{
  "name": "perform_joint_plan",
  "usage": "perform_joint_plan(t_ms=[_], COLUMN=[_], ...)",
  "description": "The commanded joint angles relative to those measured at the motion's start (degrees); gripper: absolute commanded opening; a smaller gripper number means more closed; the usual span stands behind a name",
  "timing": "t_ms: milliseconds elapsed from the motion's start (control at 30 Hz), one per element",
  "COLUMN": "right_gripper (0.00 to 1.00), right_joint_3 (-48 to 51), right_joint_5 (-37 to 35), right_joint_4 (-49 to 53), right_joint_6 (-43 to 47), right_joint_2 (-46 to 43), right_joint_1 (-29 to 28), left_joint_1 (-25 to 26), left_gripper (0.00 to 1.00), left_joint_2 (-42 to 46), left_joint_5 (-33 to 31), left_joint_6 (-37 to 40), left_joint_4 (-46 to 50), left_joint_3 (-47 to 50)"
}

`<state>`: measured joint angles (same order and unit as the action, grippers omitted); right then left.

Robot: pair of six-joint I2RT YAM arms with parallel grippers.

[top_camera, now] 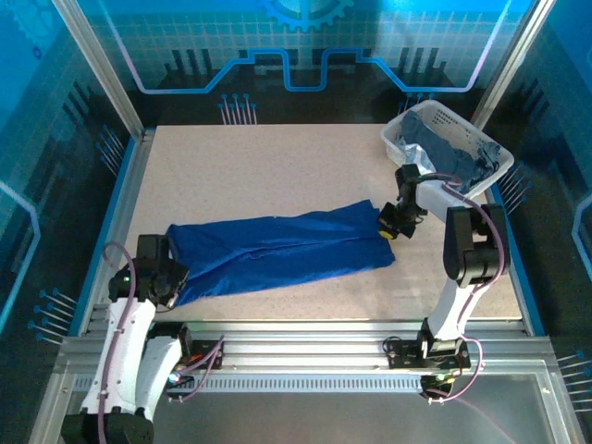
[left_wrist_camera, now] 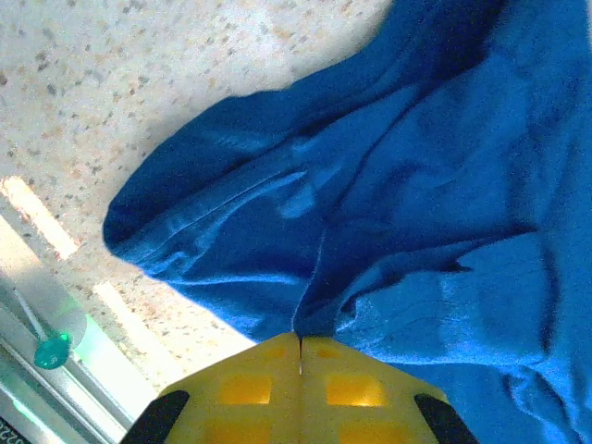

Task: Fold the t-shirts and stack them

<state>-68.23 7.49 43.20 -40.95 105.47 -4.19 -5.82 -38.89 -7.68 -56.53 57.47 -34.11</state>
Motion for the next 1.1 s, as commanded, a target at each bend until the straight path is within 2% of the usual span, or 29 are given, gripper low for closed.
perform_joint_plan(t_ms=[0, 133, 167, 200, 267, 333, 400, 467, 567, 667, 767, 867, 933, 1067], right_gripper=[0.00, 0.00, 0.07, 0.14, 0.26, 0.33, 0.34, 0.30, 0.26, 0.24, 0.25, 0.31, 0.32, 0.26], right_joint_3=[-0.1, -1.5, -1.9, -2.4, -3.3, -4.3, -5.3, -6.0, -6.6, -10.7, -16.5, -21.6, -23.3, -29.4], right_joint_5=[-0.9, -2.1, -2.8, -3.7, -6.3, -8.3, -9.0, -8.1, -1.9, 1.3, 1.4, -0.7, -1.2, -3.4], right_joint_4=[0.1, 1.5, 1.8, 2.3, 3.0, 3.1, 2.4, 1.0, -4.0, -5.4, -3.2, 0.2, 0.3, 4.9], right_joint_6=[-0.7, -0.5, -0.5, -0.5, 0.0, 0.9, 1.9, 3.0, 4.4, 5.7, 6.3, 5.9, 5.6, 5.1], right_joint_2=[1.1, 0.8, 0.1, -0.6, -3.0, -4.9, -6.1, -6.0, -3.6, 1.3, 7.6, 13.2, 15.5, 21.2], right_joint_1=[-0.6, -0.6, -0.6, -0.9, -1.7, -2.8, -4.5, -6.6, -8.6, -10.3, -10.6, -9.6, -8.7, -7.8], left_joint_1=[0.3, 0.4, 0.4, 0.4, 0.5, 0.5, 0.6, 0.6, 0.4, -1.8, -5.2, -8.4, -9.0, -9.1], left_gripper=[0.00, 0.00, 0.00, 0.04, 0.25, 0.38, 0.41, 0.42, 0.48, 0.50, 0.50, 0.52, 0.51, 0.41], left_joint_2=[-0.4, -1.9, -1.9, -1.8, -1.5, -1.6, -2.2, -4.4, -12.3, -25.5, -35.9, -43.5, -48.7, -53.4], left_joint_5=[1.4, 2.2, 2.4, 2.5, 2.5, 2.1, 2.4, 3.6, 5.8, 6.9, 9.2, 10.6, 10.3, 7.3], left_joint_6=[-1.7, -3.5, -4.2, -5.0, -6.4, -7.3, -7.2, -6.0, -3.8, -1.1, 0.6, 3.8, 5.9, 7.0], left_joint_4=[0.5, 0.8, 1.3, 1.7, 3.1, 4.1, 2.7, -2.2, -9.6, -12.0, -17.4, -20.7, -17.5, -15.9], left_joint_3=[1.1, 0.6, 0.1, -0.3, -2.1, -4.2, -6.2, -7.5, -9.9, -14.8, -17.9, -21.2, -24.6, -24.3])
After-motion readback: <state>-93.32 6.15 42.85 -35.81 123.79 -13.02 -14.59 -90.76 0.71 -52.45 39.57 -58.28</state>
